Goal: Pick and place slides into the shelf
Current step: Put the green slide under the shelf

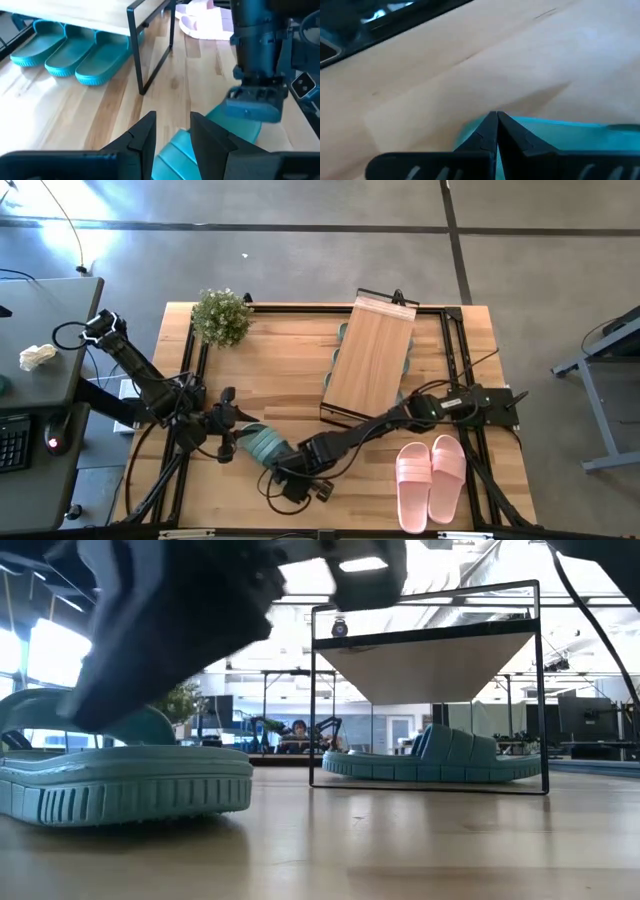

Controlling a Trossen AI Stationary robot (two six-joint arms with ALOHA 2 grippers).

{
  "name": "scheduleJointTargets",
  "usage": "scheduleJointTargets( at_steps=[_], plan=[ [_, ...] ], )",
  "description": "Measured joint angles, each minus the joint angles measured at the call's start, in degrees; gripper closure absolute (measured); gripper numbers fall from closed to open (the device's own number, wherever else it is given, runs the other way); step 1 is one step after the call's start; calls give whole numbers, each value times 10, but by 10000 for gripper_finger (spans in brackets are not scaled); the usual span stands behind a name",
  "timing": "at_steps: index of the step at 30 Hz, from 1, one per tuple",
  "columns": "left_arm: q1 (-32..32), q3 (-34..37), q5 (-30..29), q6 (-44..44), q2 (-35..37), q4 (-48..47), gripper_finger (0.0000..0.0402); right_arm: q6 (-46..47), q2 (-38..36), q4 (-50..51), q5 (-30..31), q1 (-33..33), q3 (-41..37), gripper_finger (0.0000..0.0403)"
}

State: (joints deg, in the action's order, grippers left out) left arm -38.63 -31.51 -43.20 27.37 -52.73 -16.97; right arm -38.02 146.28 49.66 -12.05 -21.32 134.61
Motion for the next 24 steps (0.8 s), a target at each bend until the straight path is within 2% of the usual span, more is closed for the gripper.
scheduleJointTargets(
  at_steps=[4, 10, 19, 24],
  plan=[
    [0, -16, -1, -24, 0, 0, 296, 0, 0, -14, 38, 11, 0, 403],
    [0, -62, 4, -77, -18, -11, 296, 6, -29, 23, 106, 24, 0, 403],
    [0, -245, 49, -40, -161, -263, 296, 47, -102, 128, 190, 30, 0, 403],
    [0, -352, 113, 16, -276, -382, 296, 86, -140, 212, 252, 41, 0, 403]
  ],
)
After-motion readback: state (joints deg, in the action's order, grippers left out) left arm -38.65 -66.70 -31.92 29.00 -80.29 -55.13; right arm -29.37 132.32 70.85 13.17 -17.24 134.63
